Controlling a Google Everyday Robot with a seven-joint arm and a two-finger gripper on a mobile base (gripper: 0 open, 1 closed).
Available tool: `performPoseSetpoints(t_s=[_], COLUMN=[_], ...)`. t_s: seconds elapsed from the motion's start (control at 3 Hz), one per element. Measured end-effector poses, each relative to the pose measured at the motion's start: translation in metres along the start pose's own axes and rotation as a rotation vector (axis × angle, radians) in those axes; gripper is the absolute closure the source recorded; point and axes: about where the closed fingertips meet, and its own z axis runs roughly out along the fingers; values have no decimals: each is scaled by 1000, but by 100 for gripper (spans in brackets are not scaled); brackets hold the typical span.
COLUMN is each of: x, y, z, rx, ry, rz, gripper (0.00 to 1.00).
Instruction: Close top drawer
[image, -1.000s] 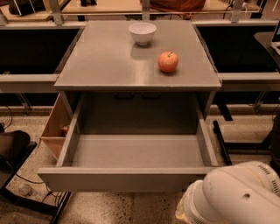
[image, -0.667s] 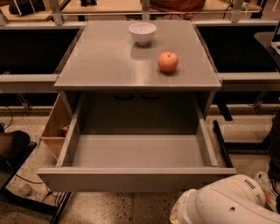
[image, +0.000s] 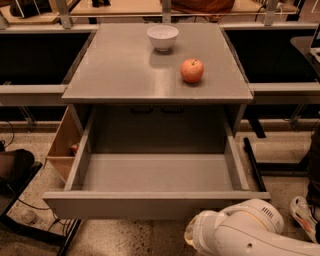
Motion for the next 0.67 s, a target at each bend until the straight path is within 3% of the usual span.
performPoseSetpoints(t_s=[0.33, 0.67], x=[-13, -13], y=[-14, -14], z=[7, 7], rx=[42, 42], ry=[-27, -27], rz=[-7, -7], gripper=[100, 100])
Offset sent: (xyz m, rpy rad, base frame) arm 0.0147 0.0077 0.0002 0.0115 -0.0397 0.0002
